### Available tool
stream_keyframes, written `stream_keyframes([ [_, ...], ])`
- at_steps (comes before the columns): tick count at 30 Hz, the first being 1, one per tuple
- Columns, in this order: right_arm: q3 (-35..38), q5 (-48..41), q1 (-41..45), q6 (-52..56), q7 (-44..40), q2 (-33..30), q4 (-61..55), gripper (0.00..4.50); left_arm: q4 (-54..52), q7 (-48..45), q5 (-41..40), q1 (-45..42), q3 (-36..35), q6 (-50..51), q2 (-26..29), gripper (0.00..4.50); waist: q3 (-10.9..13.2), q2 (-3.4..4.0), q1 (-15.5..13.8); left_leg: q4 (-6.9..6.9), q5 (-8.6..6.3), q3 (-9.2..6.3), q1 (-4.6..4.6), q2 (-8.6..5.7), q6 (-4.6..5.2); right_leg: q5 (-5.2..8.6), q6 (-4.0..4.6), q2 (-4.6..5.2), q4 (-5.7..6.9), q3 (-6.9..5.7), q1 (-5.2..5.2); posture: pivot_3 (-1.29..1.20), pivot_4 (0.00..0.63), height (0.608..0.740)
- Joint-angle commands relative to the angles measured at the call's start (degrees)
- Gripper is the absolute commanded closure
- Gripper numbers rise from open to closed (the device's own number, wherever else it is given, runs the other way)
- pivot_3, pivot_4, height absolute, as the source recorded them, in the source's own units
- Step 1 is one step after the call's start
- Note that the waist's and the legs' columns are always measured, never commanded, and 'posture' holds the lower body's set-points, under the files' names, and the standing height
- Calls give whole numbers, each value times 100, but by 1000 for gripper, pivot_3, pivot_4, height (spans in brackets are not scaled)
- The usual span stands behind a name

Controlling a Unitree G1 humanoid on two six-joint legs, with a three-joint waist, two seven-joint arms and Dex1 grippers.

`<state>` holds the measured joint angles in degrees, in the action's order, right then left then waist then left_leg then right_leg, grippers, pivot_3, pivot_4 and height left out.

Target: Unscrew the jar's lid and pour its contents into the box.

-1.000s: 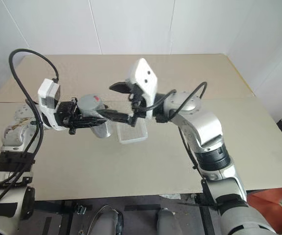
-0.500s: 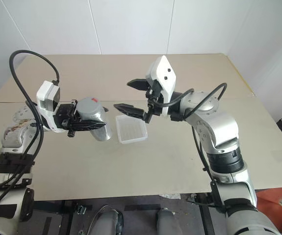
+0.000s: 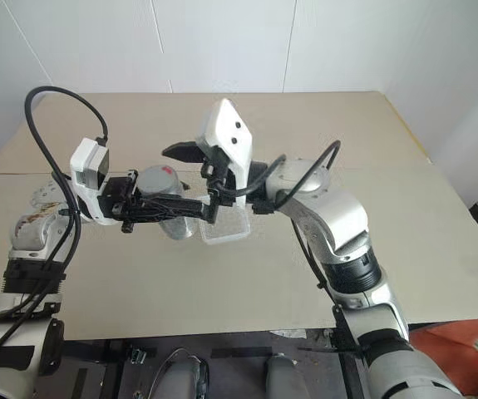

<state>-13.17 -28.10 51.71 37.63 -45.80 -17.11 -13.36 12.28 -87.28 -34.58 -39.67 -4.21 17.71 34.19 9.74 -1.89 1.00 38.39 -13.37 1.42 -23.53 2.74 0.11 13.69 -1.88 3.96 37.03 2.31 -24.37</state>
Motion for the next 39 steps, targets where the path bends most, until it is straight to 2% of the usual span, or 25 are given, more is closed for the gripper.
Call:
stream_keyframes([
  [1,-12,17,267,-37,41,186,46,12,-109,15,-40,-102,-57,-50,14,2462,0,0,0,0,0,0,0,0,0,0,0,0,0,0,0,0,150,740],
  [6,1,54,477,-15,118,568,460,12,-147,32,-43,-68,-74,-42,45,2462,0,0,12,0,0,0,1,1,0,0,0,-2,3,0,-1,0,150,740],
  [12,81,62,579,3,31,645,802,12,-217,24,-50,6,-103,-19,90,2462,0,0,4,0,0,0,0,1,0,0,0,-1,4,0,0,0,150,740],
  [24,352,130,464,-212,-247,279,1086,12,-288,16,-74,67,-140,-11,213,2462,0,0,10,-1,0,0,0,1,0,0,0,0,4,-1,-1,0,150,740],
  [33,552,32,128,-275,-450,-236,808,12,-283,5,-108,48,-125,-11,259,2462,0,0,2,-1,0,0,0,1,0,0,0,0,3,-1,0,0,150,740],
  [39,650,10,-75,-215,-356,-343,618,12,-235,-25,-89,-17,-127,-15,265,2462,0,0,-3,-1,0,0,0,0,0,0,0,0,-3,-1,0,0,150,740],
])
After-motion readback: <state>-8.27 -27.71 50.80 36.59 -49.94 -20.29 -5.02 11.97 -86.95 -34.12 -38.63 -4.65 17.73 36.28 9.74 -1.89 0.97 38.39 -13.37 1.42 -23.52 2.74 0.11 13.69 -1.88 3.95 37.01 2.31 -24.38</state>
